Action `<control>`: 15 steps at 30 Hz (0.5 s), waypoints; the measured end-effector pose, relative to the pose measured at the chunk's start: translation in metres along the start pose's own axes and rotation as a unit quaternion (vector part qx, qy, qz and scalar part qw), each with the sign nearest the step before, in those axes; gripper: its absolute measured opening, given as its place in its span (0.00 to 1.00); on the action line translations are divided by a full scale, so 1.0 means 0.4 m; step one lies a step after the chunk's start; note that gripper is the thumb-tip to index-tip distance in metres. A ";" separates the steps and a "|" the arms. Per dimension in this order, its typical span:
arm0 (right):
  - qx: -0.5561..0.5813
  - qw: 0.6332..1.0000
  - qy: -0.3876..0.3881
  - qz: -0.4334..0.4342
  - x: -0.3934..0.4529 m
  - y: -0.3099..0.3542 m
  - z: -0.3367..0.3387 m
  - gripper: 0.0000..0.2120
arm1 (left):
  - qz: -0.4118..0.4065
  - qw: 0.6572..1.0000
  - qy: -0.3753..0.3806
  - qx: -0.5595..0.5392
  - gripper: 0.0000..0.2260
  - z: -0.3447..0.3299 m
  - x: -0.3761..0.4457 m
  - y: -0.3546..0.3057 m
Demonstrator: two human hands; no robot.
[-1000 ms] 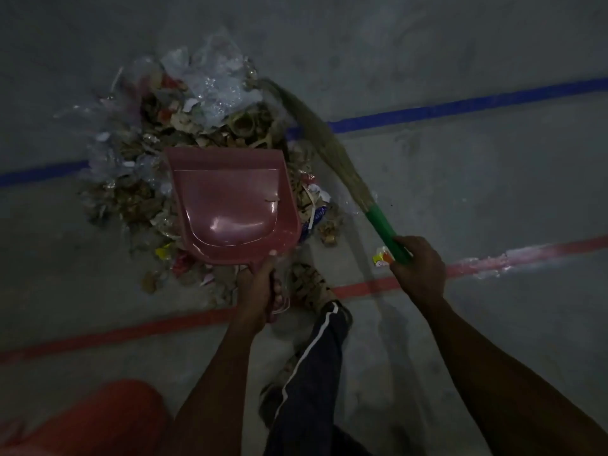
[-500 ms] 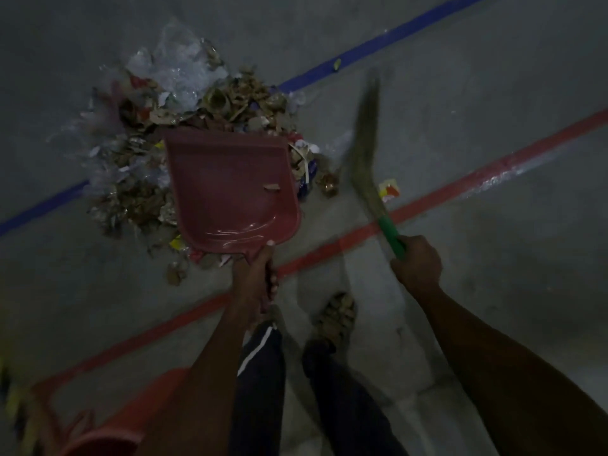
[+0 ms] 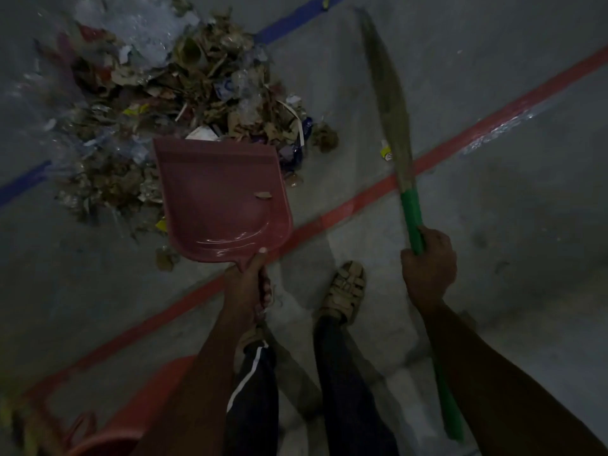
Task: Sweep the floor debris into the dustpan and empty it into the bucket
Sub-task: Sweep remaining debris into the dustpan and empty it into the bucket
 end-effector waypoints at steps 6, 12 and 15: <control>-0.040 0.985 0.136 -0.101 -0.031 0.005 -0.092 0.30 | 0.020 1.000 0.002 0.011 0.23 0.074 0.030 0.008; 0.049 0.982 0.181 0.014 -0.082 0.171 -0.119 0.29 | 0.001 1.000 -0.002 -0.003 0.23 0.141 0.059 -0.018; 0.101 0.985 0.126 0.053 -0.089 0.236 -0.103 0.29 | -0.010 1.000 0.004 -0.014 0.22 0.158 0.066 -0.041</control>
Point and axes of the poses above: each hand's wrist, its own x-axis towards the middle knuckle, its own z-axis out of the back of the hand, y = z × x, the point moved 6 cm from there along x, towards the middle knuckle, and after that the axes turned 1 degree about -y, right-handed, at the moved point
